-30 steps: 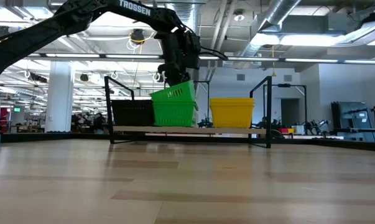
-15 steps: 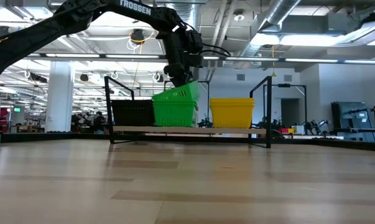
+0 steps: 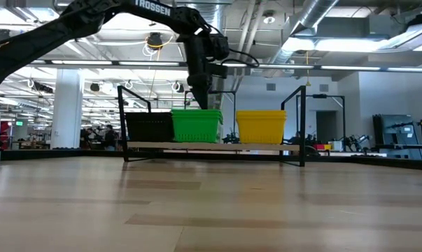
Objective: Stack baskets on shelf by color
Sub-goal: Adjust the green bins on the shelf
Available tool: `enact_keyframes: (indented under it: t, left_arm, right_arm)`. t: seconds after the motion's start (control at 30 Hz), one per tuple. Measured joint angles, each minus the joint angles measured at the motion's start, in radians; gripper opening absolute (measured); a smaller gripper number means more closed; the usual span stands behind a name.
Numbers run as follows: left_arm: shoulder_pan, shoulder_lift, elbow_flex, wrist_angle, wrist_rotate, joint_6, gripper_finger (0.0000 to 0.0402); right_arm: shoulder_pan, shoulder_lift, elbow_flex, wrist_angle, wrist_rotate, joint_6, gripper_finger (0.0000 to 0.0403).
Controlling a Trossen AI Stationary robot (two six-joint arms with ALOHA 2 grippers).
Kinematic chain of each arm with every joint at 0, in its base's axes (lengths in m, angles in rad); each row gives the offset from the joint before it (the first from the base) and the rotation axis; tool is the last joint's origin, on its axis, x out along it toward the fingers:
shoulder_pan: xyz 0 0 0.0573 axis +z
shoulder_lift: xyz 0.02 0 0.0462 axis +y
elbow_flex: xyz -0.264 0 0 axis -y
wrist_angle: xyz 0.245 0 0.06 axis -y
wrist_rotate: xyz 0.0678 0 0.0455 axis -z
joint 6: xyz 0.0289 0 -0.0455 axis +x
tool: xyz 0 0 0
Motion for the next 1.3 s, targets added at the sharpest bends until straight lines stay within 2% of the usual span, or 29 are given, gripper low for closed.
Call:
enact_keyframes:
  t: [0.17, 0.37, 0.53, 0.63, 0.77, 0.87, 0.97, 1.13, 1.3]
  left_arm:
    - [-0.025, 0.000, 0.000, -0.014, -0.002, -0.053, 0.0087]
    - [-0.076, -0.017, 0.003, -0.091, -0.032, -0.066, 0.0010]
    - [-0.136, -0.061, 0.002, -0.201, -0.112, -0.142, 0.0001]
    - [-0.184, -0.117, 0.003, -0.268, -0.123, -0.226, 0.0000]
    - [-0.270, -0.227, 0.003, -0.261, -0.122, -0.339, 0.0000]
    - [-0.358, -0.330, 0.004, -0.260, -0.164, -0.448, 0.0000]
    - [-0.460, -0.428, 0.002, -0.260, -0.250, -0.581, 0.0000]
    - [-0.659, -0.596, -0.032, -0.260, -0.488, -0.824, 0.0000]
    - [-0.883, -0.768, -0.201, -0.257, -0.688, -1.111, 0.0000]
  right_arm:
    - [0.000, -0.002, 0.000, 0.000, -0.002, -0.032, 0.0001]
    - [0.000, -0.010, 0.000, 0.000, -0.027, -0.098, 0.0001]
    - [-0.001, -0.034, 0.000, 0.000, -0.035, -0.165, 0.0001]
    - [-0.002, -0.051, 0.000, 0.000, -0.035, -0.211, 0.0001]
    - [-0.014, -0.078, 0.000, 0.000, -0.035, -0.276, 0.0001]
    - [-0.027, -0.096, 0.000, 0.000, -0.038, -0.334, 0.0001]
    - [-0.040, -0.119, 0.000, 0.000, -0.046, -0.386, 0.0001]
    - [-0.059, -0.161, 0.000, 0.000, -0.055, -0.472, 0.0001]
    - [-0.060, -0.219, 0.000, 0.000, -0.055, -0.530, 0.0001]
